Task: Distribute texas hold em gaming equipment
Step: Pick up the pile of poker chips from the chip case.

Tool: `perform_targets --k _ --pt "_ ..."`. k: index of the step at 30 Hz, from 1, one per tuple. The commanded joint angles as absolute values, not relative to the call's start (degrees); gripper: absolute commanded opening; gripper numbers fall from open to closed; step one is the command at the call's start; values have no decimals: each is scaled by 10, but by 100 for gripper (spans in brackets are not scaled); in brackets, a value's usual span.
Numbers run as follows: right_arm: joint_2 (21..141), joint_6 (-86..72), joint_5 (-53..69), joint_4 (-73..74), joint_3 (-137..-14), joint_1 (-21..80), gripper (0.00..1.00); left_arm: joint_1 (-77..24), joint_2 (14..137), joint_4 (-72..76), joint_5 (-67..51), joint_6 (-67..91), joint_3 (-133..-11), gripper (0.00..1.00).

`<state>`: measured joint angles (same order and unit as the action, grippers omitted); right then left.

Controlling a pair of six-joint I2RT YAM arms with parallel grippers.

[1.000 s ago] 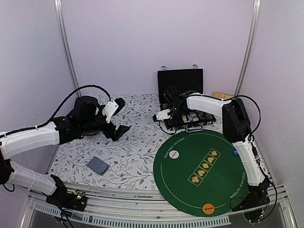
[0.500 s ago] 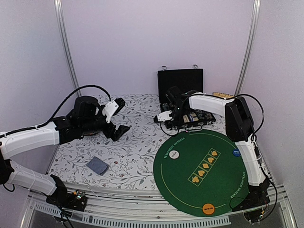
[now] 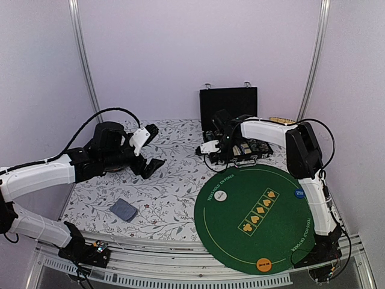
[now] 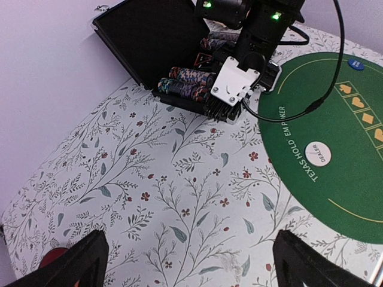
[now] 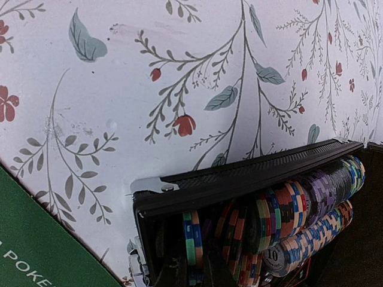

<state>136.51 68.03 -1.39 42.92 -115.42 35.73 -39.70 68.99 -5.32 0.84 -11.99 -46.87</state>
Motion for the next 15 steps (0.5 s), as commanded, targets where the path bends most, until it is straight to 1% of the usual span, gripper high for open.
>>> perform_targets --k 1,3,5,9,15 --pt "1358 649 4 452 -1136 347 3 -397 678 -48 9 -124 -463 98" --pt "1352 633 15 443 -1134 342 3 -397 678 -48 10 -123 -463 98" --pt "1315 615 30 427 -1122 337 2 -397 676 -48 10 -123 -464 98" --pt "1283 594 47 395 -1085 334 2 -397 674 -47 12 -124 -463 98" --pt "1269 577 65 377 -1083 332 2 -397 672 -48 16 -125 -464 98"
